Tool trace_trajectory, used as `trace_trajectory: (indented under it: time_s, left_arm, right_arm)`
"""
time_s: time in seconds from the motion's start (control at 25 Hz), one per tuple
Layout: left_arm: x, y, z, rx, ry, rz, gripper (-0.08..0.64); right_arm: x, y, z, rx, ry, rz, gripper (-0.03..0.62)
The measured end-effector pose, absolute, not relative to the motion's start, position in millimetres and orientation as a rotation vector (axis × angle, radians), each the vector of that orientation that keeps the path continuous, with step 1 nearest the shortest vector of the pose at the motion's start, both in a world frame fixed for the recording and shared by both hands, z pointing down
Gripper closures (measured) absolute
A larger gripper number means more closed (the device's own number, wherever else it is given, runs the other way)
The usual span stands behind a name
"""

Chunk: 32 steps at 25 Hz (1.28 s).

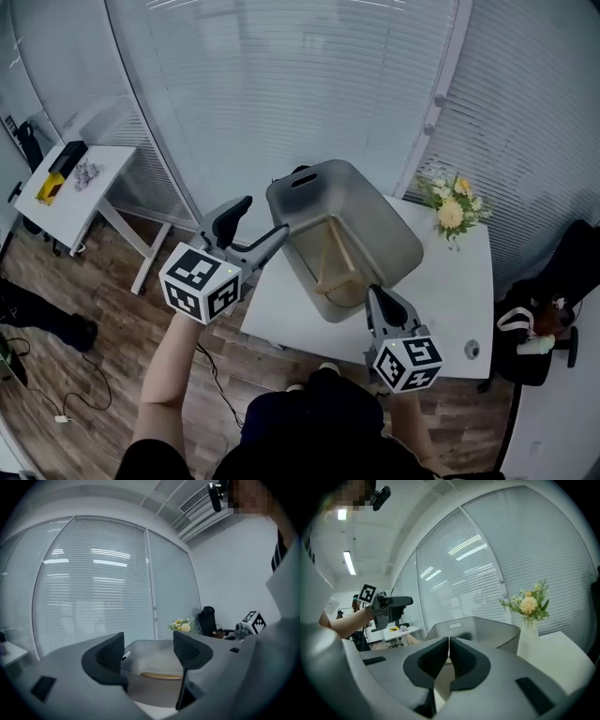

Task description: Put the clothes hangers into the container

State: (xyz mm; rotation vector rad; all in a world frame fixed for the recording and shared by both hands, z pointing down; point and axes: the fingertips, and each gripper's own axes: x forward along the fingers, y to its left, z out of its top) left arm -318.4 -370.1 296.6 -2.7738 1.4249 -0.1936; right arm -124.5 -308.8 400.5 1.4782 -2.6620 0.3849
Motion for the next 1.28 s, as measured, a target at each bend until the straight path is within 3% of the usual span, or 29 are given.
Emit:
trace_trajectory:
  time_s: [0.44, 1.28]
  left_arm:
    - [-343, -322, 351, -2.880, 1.612, -0.103, 0.298]
    - [-318, -259, 437, -2.957, 1.768, -0.116, 0.535]
  right_arm:
    - [-147, -291, 403, 1.415, -2.675, 0.386, 0.561]
    - [-134, -268, 430, 1.469, -2.629, 0.419, 0.561]
